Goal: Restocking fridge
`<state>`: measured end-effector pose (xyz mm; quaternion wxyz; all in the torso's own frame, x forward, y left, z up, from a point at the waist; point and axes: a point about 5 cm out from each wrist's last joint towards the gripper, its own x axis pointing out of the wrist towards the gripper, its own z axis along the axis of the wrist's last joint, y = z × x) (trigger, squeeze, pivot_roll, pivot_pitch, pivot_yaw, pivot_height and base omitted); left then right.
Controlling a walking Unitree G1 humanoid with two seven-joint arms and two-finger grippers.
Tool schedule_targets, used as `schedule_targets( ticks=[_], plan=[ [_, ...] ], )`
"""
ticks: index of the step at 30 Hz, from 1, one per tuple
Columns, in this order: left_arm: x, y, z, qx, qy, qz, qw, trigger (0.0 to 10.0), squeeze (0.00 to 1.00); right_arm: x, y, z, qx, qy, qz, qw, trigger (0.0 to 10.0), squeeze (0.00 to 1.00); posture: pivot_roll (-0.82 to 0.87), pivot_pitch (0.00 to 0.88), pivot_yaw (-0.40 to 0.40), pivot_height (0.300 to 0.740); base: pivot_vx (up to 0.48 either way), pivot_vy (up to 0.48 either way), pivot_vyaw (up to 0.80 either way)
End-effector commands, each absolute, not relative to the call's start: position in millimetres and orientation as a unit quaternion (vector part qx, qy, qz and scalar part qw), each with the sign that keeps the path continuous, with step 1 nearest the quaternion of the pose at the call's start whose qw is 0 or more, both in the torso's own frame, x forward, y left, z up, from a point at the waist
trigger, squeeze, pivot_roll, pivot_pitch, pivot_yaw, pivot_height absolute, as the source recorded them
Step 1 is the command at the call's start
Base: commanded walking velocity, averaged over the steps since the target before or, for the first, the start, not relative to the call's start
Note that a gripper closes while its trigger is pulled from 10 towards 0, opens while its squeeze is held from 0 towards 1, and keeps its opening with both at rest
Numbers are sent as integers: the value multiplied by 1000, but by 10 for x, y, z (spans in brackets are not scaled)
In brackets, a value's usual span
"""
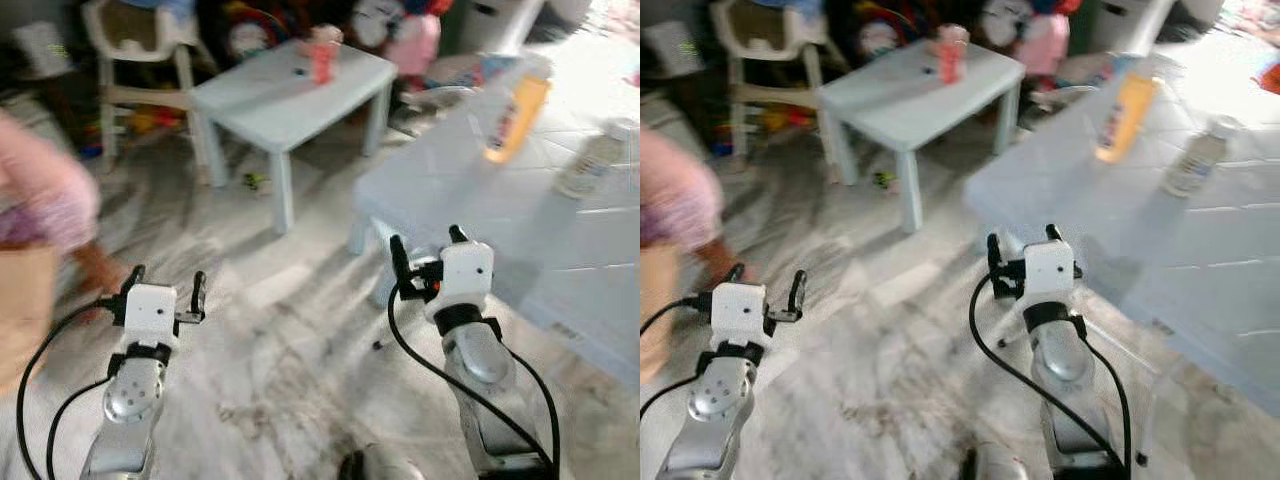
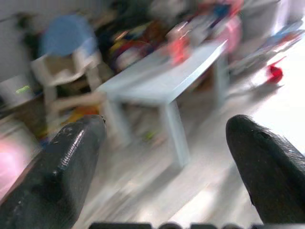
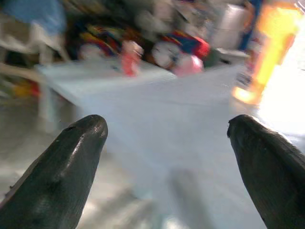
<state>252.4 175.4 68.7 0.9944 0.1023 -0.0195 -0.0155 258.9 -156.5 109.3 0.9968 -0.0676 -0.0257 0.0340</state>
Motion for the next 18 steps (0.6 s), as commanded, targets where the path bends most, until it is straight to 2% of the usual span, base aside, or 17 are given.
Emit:
schedule_targets(
  ticks=[1, 11, 16, 18],
  plan=[
    [2484, 1822, 659, 111, -12, -12, 994, 10000, 0, 2615, -1478, 1159, -58, -42, 47, 996, 10000, 0, 3, 38, 37, 740, 480, 0, -800],
    [2498, 1777, 622, 98, -6, -15, 995, 10000, 0, 2671, -1445, 1184, -58, -54, 50, 996, 10000, 0, -6, 34, 42, 740, 477, 0, -783],
    [2539, 1776, 638, 101, -11, -18, 995, 10000, 0, 2698, -1440, 1189, -60, -58, 50, 995, 10000, 0, -6, 30, 44, 740, 465, 0, -510],
    [2556, 1776, 645, 100, -12, -15, 995, 10000, 0, 2706, -1441, 1197, -62, -62, 49, 995, 10000, 0, -8, 26, 45, 740, 465, 0, 0]
  ],
)
